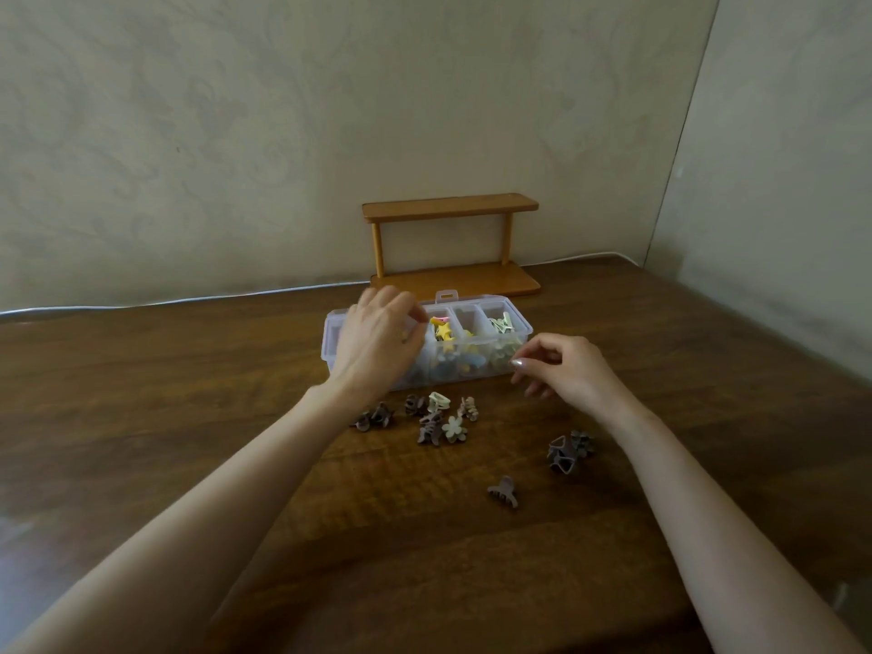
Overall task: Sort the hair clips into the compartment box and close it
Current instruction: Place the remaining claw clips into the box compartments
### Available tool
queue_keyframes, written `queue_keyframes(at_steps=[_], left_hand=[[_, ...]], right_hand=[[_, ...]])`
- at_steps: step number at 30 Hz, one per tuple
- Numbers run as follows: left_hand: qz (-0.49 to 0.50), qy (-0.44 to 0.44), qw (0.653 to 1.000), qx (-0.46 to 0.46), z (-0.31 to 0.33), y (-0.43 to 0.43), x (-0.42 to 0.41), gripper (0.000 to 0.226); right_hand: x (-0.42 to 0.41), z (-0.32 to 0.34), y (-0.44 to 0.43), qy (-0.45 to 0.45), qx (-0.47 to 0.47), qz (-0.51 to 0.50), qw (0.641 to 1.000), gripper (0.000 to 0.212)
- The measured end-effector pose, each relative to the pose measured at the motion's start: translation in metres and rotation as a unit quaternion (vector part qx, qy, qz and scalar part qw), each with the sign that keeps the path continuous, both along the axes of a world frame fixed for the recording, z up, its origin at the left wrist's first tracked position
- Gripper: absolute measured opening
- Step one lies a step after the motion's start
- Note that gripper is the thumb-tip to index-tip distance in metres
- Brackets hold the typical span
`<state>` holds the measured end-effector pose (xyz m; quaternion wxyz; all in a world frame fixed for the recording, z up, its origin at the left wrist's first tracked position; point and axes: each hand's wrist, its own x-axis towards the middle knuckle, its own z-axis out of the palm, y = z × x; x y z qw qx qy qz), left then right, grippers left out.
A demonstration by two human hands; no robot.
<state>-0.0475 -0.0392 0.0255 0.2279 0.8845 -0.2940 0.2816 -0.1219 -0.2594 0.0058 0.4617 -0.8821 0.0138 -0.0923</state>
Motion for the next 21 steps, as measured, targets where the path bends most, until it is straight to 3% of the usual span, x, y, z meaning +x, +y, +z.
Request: queue_keyframes(at_steps=[5,10,16,21], left_hand=[[-0.142,0.045,0.988,0.044,-0.017,-0.032,-0.031,0.012],[-0.265,0.087,0.954,0.110,-0.025,-0.062,-0.055,0.024],[-0.314,0.102,0.921,0.206,-0.028,-0.088,-0.072,0.042],[-0.311,0.124,0.908,0.253,-0.027,-0.079,-0.069,0.034]], right_hand=[[-0.002,0.006,-0.007,-0.020,0.038,-0.032,0.999,0.007],[-0.005,0.019,-0.014,-0.018,-0.018,-0.043,0.999,0.007],[-0.029,0.018,-0.038,0.144,-0.116,0.015,0.983,0.021],[-0.048,0.017,-0.044,0.244,-0.067,0.115,0.961,0.040]])
